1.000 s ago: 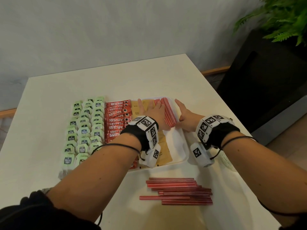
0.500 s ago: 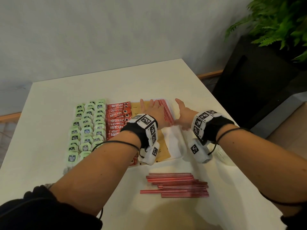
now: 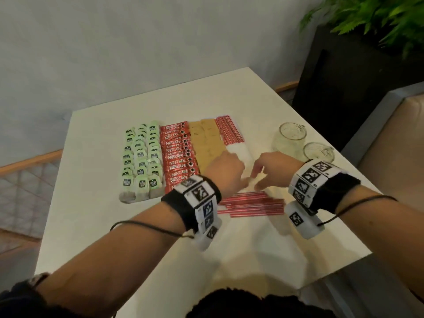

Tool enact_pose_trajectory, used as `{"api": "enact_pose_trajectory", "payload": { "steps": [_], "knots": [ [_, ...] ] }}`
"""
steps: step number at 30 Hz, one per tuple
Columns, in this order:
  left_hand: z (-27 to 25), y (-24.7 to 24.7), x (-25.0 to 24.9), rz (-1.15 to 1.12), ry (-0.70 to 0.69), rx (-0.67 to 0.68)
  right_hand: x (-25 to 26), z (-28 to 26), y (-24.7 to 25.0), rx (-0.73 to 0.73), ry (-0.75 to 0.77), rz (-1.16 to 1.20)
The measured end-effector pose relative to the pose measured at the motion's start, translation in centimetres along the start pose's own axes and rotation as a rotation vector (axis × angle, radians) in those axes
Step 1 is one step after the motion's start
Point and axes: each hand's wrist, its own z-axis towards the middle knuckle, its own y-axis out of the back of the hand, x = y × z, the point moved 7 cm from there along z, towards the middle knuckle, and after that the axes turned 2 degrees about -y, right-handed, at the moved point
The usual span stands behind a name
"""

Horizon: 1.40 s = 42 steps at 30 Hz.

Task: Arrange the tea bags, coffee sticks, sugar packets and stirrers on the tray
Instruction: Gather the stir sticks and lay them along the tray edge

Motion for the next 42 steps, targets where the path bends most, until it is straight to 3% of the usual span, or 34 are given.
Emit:
{"api": "enact_pose_trajectory", "payload": {
  "steps": [3, 8, 19, 30, 42],
  "knots": [
    [-2.0, -2.7, -1.6, -0.070, -0.018, 0.113, 0.0, -1.4, -2.1, 0.041, -0.016, -0.003],
    [-2.9, -3.6, -2.6, -0.032, -0.009, 0.148, 0.8, -2.5, -4.7, -0.020, 0.006, 0.012],
    [-2.0, -3.5, -3.7, 0.021, -0.006, 0.121, 0.7, -2.2, -4.7, -0.091, -0.037, -0.074],
    [-1.4, -3.8, -3.7, 0.086, -0.011, 0.092, -0.1, -2.3, -5.9, -0.022, -0.055, 0.040],
    [-1.6, -4.4, -3.0, 0.128, -0.014, 0.090, 0.8, -1.7, -6.5, 0.040, -0.020, -0.058]
  ]
}}
